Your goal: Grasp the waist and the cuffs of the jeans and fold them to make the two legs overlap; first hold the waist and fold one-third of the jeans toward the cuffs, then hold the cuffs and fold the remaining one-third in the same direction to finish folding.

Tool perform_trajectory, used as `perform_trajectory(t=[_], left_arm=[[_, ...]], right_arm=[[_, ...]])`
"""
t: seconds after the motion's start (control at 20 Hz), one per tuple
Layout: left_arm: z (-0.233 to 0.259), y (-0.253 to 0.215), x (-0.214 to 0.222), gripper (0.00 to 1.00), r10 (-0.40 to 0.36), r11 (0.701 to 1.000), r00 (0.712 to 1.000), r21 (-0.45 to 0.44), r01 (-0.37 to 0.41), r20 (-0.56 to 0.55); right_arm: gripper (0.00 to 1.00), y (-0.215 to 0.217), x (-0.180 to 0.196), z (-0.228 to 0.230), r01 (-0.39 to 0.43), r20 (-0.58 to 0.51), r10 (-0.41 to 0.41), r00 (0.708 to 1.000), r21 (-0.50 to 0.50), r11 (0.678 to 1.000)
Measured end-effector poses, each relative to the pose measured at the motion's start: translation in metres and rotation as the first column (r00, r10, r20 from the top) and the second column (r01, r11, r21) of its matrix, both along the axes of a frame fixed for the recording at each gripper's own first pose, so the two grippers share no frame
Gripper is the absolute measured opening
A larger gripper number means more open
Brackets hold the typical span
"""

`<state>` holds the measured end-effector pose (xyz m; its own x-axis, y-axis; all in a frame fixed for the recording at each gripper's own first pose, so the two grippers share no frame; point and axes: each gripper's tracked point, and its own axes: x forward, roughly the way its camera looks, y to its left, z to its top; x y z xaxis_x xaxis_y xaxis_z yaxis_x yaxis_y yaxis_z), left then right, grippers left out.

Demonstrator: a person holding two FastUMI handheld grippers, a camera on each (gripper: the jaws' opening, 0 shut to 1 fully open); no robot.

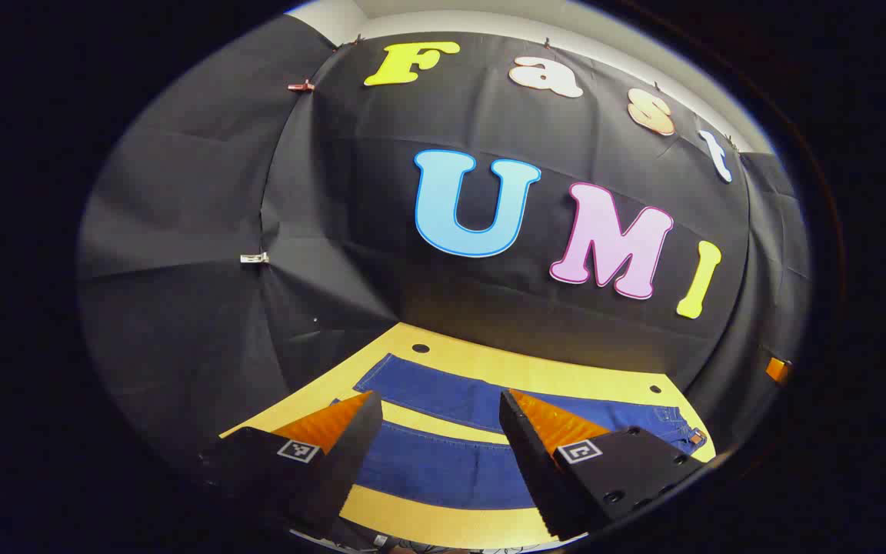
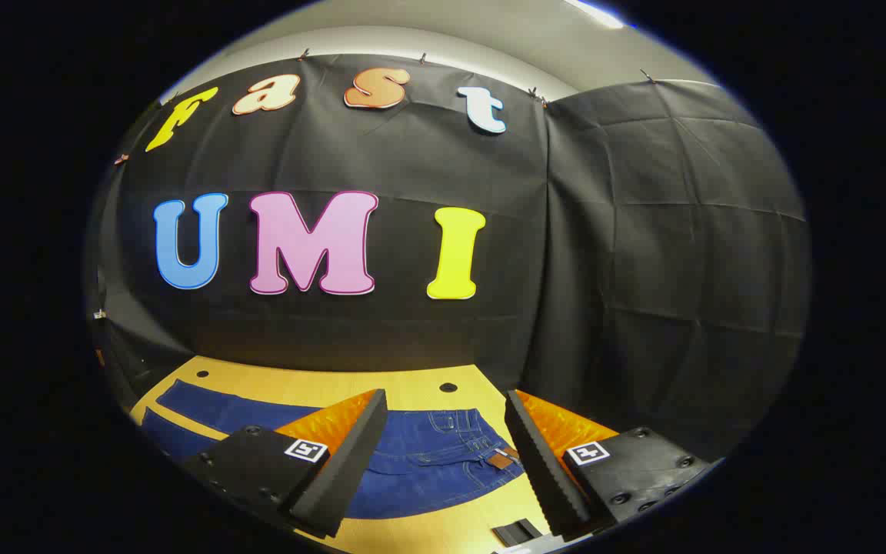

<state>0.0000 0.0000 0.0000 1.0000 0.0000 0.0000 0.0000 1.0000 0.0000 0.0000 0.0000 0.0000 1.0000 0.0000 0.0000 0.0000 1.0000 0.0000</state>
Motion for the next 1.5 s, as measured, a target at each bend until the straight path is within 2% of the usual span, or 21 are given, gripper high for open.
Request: perform_trajectory(t=[0.15,0.2,0.25,0.55,0.7,0.9,1.1,1.2,1.25,1.3,1.35,1.5], left_arm=[[-0.001,0.006,0.006,0.96,0.019,1.000,1.000,-0.012,-0.019,-0.002],[0.000,0.006,0.008,0.96,0.024,1.000,1.000,-0.012,-0.024,0.000],[0.001,0.007,0.010,0.96,0.028,1.000,1.000,-0.008,-0.028,0.003],[-0.003,0.009,0.022,0.96,0.035,0.999,0.999,0.000,-0.035,-0.008],[-0.012,0.012,0.027,0.96,0.039,0.999,0.999,-0.016,-0.039,-0.033],[-0.030,0.029,0.039,0.96,0.068,0.997,0.993,-0.037,-0.071,-0.095],[-0.048,0.056,0.047,0.96,0.122,0.990,0.977,-0.054,-0.133,-0.174],[-0.065,0.072,0.054,0.96,0.147,0.982,0.962,-0.080,-0.169,-0.230],[-0.074,0.078,0.055,0.96,0.148,0.977,0.953,-0.109,-0.182,-0.264],[-0.083,0.083,0.056,0.92,0.148,0.970,0.942,-0.143,-0.198,-0.300],[-0.089,0.089,0.057,0.96,0.157,0.961,0.934,-0.167,-0.219,-0.323],[-0.107,0.113,0.057,0.96,0.213,0.936,0.906,-0.190,-0.297,-0.367]], right_arm=[[0.96,0.004,0.008,-0.004,-0.008,-0.016,0.008,1.000,0.010,1.000],[0.92,0.005,0.011,-0.003,-0.008,-0.013,0.008,1.000,0.005,1.000],[0.96,0.005,0.013,-0.005,-0.007,-0.013,0.007,1.000,-0.001,1.000],[0.96,-0.001,0.022,-0.016,0.011,-0.048,-0.012,0.999,-0.006,1.000],[0.96,-0.006,0.025,-0.024,0.022,-0.066,-0.023,0.998,-0.010,1.000],[0.96,-0.019,0.038,-0.045,0.055,-0.142,-0.053,0.988,0.009,0.998],[0.97,-0.033,0.056,-0.095,0.060,-0.347,-0.053,0.936,0.010,0.998],[0.97,-0.042,0.067,-0.118,0.086,-0.426,-0.049,0.903,0.068,0.994],[0.97,-0.045,0.075,-0.130,0.107,-0.462,-0.041,0.886,0.119,0.987],[0.97,-0.053,0.078,-0.142,0.135,-0.496,-0.047,0.867,0.143,0.980],[0.97,-0.063,0.084,-0.154,0.164,-0.523,-0.061,0.850,0.152,0.975],[0.97,-0.080,0.100,-0.194,0.245,-0.614,-0.075,0.786,0.198,0.949]])
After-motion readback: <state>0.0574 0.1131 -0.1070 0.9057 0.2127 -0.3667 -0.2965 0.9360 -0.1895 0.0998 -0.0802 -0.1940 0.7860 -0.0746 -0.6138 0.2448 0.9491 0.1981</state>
